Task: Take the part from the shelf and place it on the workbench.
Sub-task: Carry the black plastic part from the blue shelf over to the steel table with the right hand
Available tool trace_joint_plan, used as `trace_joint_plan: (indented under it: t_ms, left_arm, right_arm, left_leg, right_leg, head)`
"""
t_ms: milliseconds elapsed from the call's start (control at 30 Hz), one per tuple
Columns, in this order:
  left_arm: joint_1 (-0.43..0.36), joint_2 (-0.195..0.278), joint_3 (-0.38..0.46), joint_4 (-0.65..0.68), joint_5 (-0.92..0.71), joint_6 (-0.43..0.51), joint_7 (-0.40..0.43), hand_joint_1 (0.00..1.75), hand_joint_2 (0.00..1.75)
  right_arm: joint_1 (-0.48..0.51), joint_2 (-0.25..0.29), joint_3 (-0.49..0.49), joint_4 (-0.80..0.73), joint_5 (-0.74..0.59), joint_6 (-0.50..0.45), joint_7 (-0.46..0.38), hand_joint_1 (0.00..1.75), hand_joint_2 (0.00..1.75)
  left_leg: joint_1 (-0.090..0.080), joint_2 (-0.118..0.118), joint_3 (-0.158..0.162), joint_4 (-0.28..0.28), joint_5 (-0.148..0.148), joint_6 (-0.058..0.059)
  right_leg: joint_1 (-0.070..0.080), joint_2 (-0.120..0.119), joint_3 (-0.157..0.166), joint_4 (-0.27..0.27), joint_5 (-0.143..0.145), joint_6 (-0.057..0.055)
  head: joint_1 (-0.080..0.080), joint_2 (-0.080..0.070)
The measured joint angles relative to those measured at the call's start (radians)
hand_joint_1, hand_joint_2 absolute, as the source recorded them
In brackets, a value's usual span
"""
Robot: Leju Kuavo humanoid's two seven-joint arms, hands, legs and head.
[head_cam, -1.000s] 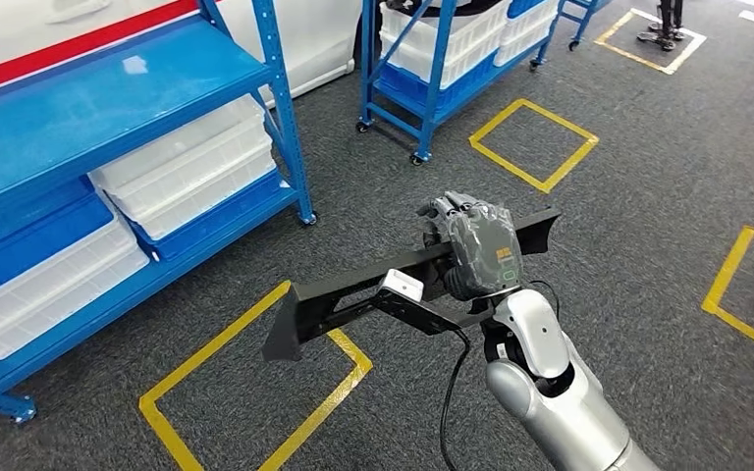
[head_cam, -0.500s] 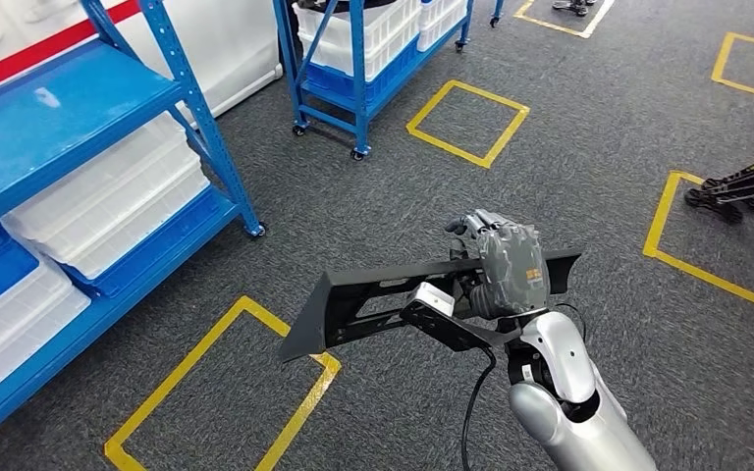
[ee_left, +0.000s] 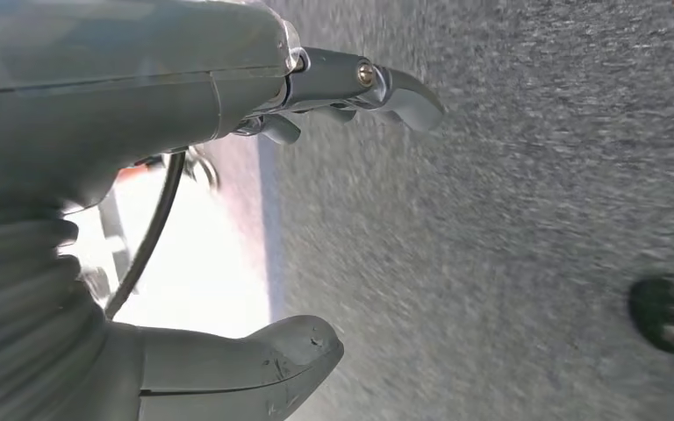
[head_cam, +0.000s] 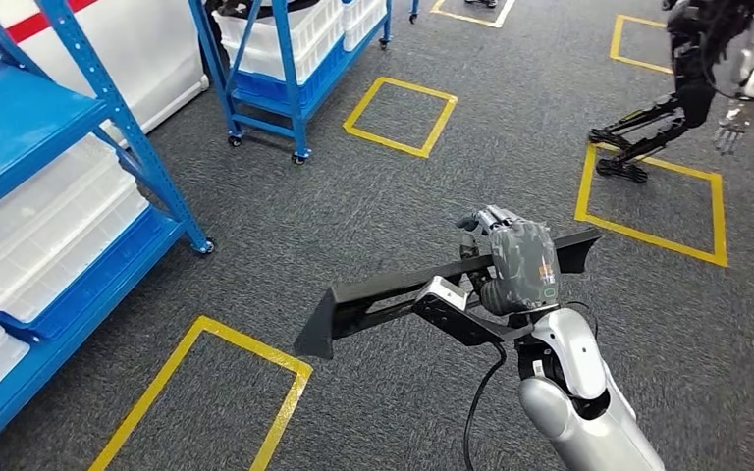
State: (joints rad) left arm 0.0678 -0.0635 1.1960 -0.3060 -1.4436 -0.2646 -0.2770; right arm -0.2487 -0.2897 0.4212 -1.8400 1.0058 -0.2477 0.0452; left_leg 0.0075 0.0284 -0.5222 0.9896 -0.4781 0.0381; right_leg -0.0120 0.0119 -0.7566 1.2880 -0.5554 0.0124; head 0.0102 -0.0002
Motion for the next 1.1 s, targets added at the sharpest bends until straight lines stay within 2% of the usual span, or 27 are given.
trace_joint_plan:
  t_ms: [33, 67, 100, 133, 167, 200, 233, 300, 333, 367, 433, 467, 500, 533, 567, 600, 667, 733, 800, 833, 867, 933, 967, 1000, 1033, 1067, 1100]
  left_arm:
    - [0.000, -0.001, 0.000, -0.001, -0.004, -0.001, -0.002, 0.00, 1.75]
    - [-0.001, -0.003, -0.001, -0.001, -0.007, -0.002, -0.004, 0.00, 1.75]
    - [-0.002, -0.005, -0.001, -0.002, -0.009, -0.003, -0.005, 0.00, 1.75]
    - [-0.004, -0.007, -0.001, -0.002, -0.011, -0.002, -0.005, 0.00, 1.75]
    - [-0.005, -0.009, -0.001, -0.003, -0.012, -0.002, -0.006, 0.00, 1.75]
    - [-0.006, -0.010, -0.001, -0.003, -0.012, -0.002, -0.006, 0.00, 1.75]
    - [-0.006, -0.011, -0.002, -0.004, -0.013, -0.001, -0.006, 0.00, 1.75]
    - [-0.007, -0.013, -0.002, -0.006, -0.015, 0.000, -0.006, 0.00, 1.75]
    - [-0.009, -0.015, -0.002, -0.007, -0.017, 0.000, -0.005, 0.00, 1.75]
    - [-0.009, -0.016, -0.003, -0.007, -0.020, 0.002, -0.005, 0.00, 1.75]
    - [-0.008, -0.019, -0.003, -0.008, -0.028, 0.007, -0.002, 0.00, 1.75]
    - [-0.006, -0.020, -0.004, -0.008, -0.032, 0.009, 0.001, 0.00, 1.75]
    - [-0.005, -0.020, -0.004, -0.008, -0.035, 0.011, 0.005, 0.00, 1.75]
    - [-0.004, -0.020, -0.004, -0.008, -0.039, 0.013, 0.007, 0.00, 1.75]
    - [-0.003, -0.020, -0.004, -0.008, -0.043, 0.014, 0.008, 0.00, 1.75]
    - [-0.003, -0.021, -0.004, -0.008, -0.047, 0.015, 0.009, 0.00, 1.75]
    - [-0.003, -0.022, -0.003, -0.009, -0.052, 0.016, 0.009, 0.00, 1.75]
    - [-0.002, -0.022, -0.003, -0.010, -0.055, 0.016, 0.008, 0.00, 1.75]
    - [-0.004, -0.022, -0.003, -0.012, -0.060, 0.016, 0.008, 0.00, 1.75]
    - [-0.005, -0.022, -0.003, -0.013, -0.063, 0.015, 0.007, 0.00, 1.75]
    - [-0.006, -0.022, -0.003, -0.014, -0.065, 0.015, 0.006, 0.00, 1.75]
    - [-0.006, -0.022, -0.003, -0.014, -0.067, 0.015, 0.006, 0.00, 1.75]
    - [-0.004, -0.022, -0.003, -0.015, -0.068, 0.014, 0.006, 0.00, 1.75]
    - [-0.002, -0.022, -0.003, -0.015, -0.068, 0.014, 0.006, 0.00, 1.75]
    - [-0.002, -0.022, -0.003, -0.015, -0.068, 0.014, 0.006, 0.00, 1.75]
    - [-0.003, -0.022, -0.003, -0.015, -0.069, 0.014, 0.006, 0.00, 1.75]
    - [-0.004, -0.022, -0.003, -0.016, -0.071, 0.014, 0.005, 0.00, 1.75]
  right_arm:
    - [0.002, 0.000, -0.001, 0.000, -0.001, 0.001, -0.001, 1.75, 1.75]
    - [0.003, 0.000, -0.003, 0.000, -0.001, 0.001, -0.002, 1.75, 1.75]
    - [0.003, 0.000, -0.006, -0.001, -0.001, 0.001, -0.002, 1.75, 1.75]
    - [0.003, -0.001, -0.010, -0.001, -0.001, 0.000, -0.002, 1.75, 1.75]
    - [0.002, -0.001, -0.013, -0.002, -0.001, 0.000, -0.003, 1.75, 1.75]
    - [0.001, -0.001, -0.017, -0.003, -0.001, 0.000, -0.003, 1.75, 1.75]
    - [0.001, -0.001, -0.019, -0.004, -0.001, 0.000, -0.003, 1.75, 1.75]
    - [0.002, -0.001, -0.024, -0.007, -0.001, 0.000, -0.003, 1.75, 1.75]
    - [0.003, -0.002, -0.026, -0.010, -0.001, -0.001, -0.003, 1.75, 1.75]
    - [0.003, -0.002, -0.028, -0.012, -0.001, -0.002, -0.003, 1.75, 1.75]
    - [0.005, -0.002, -0.030, -0.018, -0.001, -0.004, -0.004, 1.75, 1.75]
    - [0.010, -0.002, -0.030, -0.019, -0.001, -0.005, -0.004, 1.75, 1.75]
    - [0.017, -0.002, -0.032, -0.021, -0.001, -0.006, -0.005, 1.75, 1.75]
    - [0.027, -0.002, -0.035, -0.024, -0.001, -0.008, -0.005, 1.75, 1.75]
    - [0.038, -0.002, -0.041, -0.028, -0.002, -0.011, -0.005, 1.75, 1.75]
    - [0.048, -0.002, -0.047, -0.034, -0.002, -0.014, -0.005, 1.75, 1.75]
    - [0.061, -0.002, -0.059, -0.045, -0.003, -0.021, -0.005, 1.75, 1.75]
    - [0.072, -0.002, -0.069, -0.053, -0.005, -0.026, -0.005, 1.75, 1.75]
    - [0.086, -0.004, -0.077, -0.062, -0.006, -0.029, -0.004, 1.75, 1.75]
    - [0.094, -0.006, -0.081, -0.068, -0.006, -0.031, -0.004, 1.75, 1.75]
    - [0.100, -0.010, -0.085, -0.073, -0.006, -0.034, -0.005, 1.75, 1.75]
    - [0.107, -0.015, -0.092, -0.080, -0.007, -0.038, -0.005, 1.75, 1.75]
    - [0.110, -0.016, -0.094, -0.082, -0.007, -0.038, -0.004, 1.75, 1.75]
    - [0.114, -0.016, -0.096, -0.082, -0.007, -0.038, -0.004, 1.75, 1.75]
    - [0.119, -0.017, -0.096, -0.083, -0.008, -0.038, -0.004, 1.75, 1.75]
    - [0.123, -0.018, -0.097, -0.083, -0.008, -0.038, -0.004, 1.75, 1.75]
    - [0.127, -0.019, -0.098, -0.084, -0.007, -0.039, -0.004, 1.75, 1.75]
  left_leg:
    - [0.000, 0.014, -0.001, 0.000, -0.001, -0.001]
    - [0.000, 0.027, 0.000, 0.001, -0.002, -0.003]
    - [0.000, 0.039, 0.001, 0.002, -0.004, -0.006]
    - [-0.002, 0.050, 0.003, 0.004, -0.007, -0.011]
    - [-0.004, 0.059, 0.004, 0.006, -0.012, -0.017]
    - [-0.006, 0.068, 0.006, 0.009, -0.016, -0.023]
    - [-0.008, 0.076, 0.007, 0.010, -0.018, -0.029]
    - [-0.006, 0.091, 0.010, 0.010, -0.024, -0.040]
    - [-0.004, 0.078, 0.009, 0.019, -0.033, -0.046]
    - [0.000, 0.055, 0.001, 0.042, -0.052, -0.050]
    - [0.004, -0.001, -0.044, 0.148, -0.115, -0.055]
    - [0.005, -0.014, -0.076, 0.218, -0.146, -0.056]
    - [0.005, -0.019, -0.104, 0.273, -0.164, -0.056]
    - [0.005, -0.022, -0.117, 0.298, -0.162, -0.055]
    - [0.005, -0.024, -0.113, 0.284, -0.140, -0.053]
    - [0.005, -0.030, -0.092, 0.233, -0.104, -0.050]
    - [0.007, -0.077, -0.036, 0.101, -0.043, -0.043]
    - [0.005, -0.114, -0.010, 0.038, -0.028, -0.036]
    - [0.003, -0.100, -0.006, 0.031, -0.025, -0.028]
    - [0.003, -0.087, -0.003, 0.024, -0.019, -0.021]
    - [0.005, -0.074, -0.001, 0.017, -0.013, -0.013]
    - [0.004, -0.045, -0.001, 0.008, -0.005, -0.002]
    - [0.002, -0.030, -0.003, 0.007, -0.005, 0.001]
    - [0.000, -0.015, -0.005, 0.007, -0.005, 0.001]
    - [-0.001, 0.000, -0.006, 0.008, -0.006, 0.000]
    - [-0.001, 0.014, -0.006, 0.008, -0.007, -0.001]
    - [-0.001, 0.027, -0.004, 0.008, -0.008, -0.003]
  right_leg:
    - [-0.004, -0.004, -0.004, 0.014, 0.004, 0.004]
    - [-0.008, -0.011, 0.013, -0.014, 0.025, 0.006]
    - [-0.010, -0.024, 0.050, -0.077, 0.057, 0.008]
    - [-0.009, -0.050, 0.092, -0.151, 0.081, 0.007]
    - [-0.006, -0.070, 0.125, -0.211, 0.098, 0.003]
    - [-0.001, -0.084, 0.144, -0.248, 0.105, -0.002]
    - [0.004, -0.087, 0.149, -0.260, 0.102, -0.008]
    - [0.006, -0.062, 0.146, -0.263, 0.106, -0.020]
    - [0.004, -0.051, 0.146, -0.266, 0.109, -0.026]
    - [0.002, -0.040, 0.147, -0.270, 0.112, -0.033]
    - [0.001, -0.019, 0.147, -0.273, 0.115, -0.043]
    - [0.003, -0.008, 0.146, -0.273, 0.115, -0.046]
    - [0.005, 0.006, 0.146, -0.271, 0.115, -0.046]
    - [0.007, 0.019, 0.146, -0.269, 0.115, -0.047]
    - [0.008, 0.033, 0.145, -0.266, 0.114, -0.047]
    - [0.008, 0.047, 0.145, -0.263, 0.113, -0.047]
    - [0.008, 0.073, 0.142, -0.256, 0.113, -0.043]
    - [0.005, 0.099, 0.133, -0.252, 0.116, -0.031]
    - [0.000, 0.122, 0.127, -0.256, 0.124, -0.015]
    - [0.000, 0.115, 0.123, -0.253, 0.123, -0.010]
    - [0.002, 0.092, 0.115, -0.238, 0.111, -0.005]
    - [0.003, 0.028, 0.074, -0.150, 0.054, 0.002]
    - [0.001, 0.008, 0.045, -0.085, 0.021, 0.006]
    - [-0.002, 0.000, 0.019, -0.028, -0.002, 0.011]
    - [-0.005, -0.004, 0.006, 0.003, -0.008, 0.014]
    - [-0.007, -0.007, 0.013, -0.005, 0.004, 0.017]
    - [-0.009, -0.014, 0.040, -0.050, 0.031, 0.018]
  head:
    - [0.000, 0.000]
    - [0.000, 0.000]
    - [0.000, 0.000]
    - [0.000, 0.000]
    - [0.000, 0.000]
    - [0.000, 0.000]
    - [0.000, 0.000]
    - [0.000, 0.000]
    - [0.000, 0.000]
    - [0.000, 0.000]
    - [0.000, 0.000]
    - [0.000, 0.000]
    - [0.000, 0.000]
    - [0.000, 0.000]
    - [0.000, 0.000]
    - [0.000, 0.000]
    - [0.000, 0.000]
    - [0.000, 0.000]
    - [0.000, 0.000]
    - [0.000, 0.000]
    - [0.000, 0.000]
    - [0.000, 0.000]
    - [0.000, 0.000]
    - [0.000, 0.000]
    - [0.000, 0.000]
    - [0.000, 0.000]
    - [0.000, 0.000]
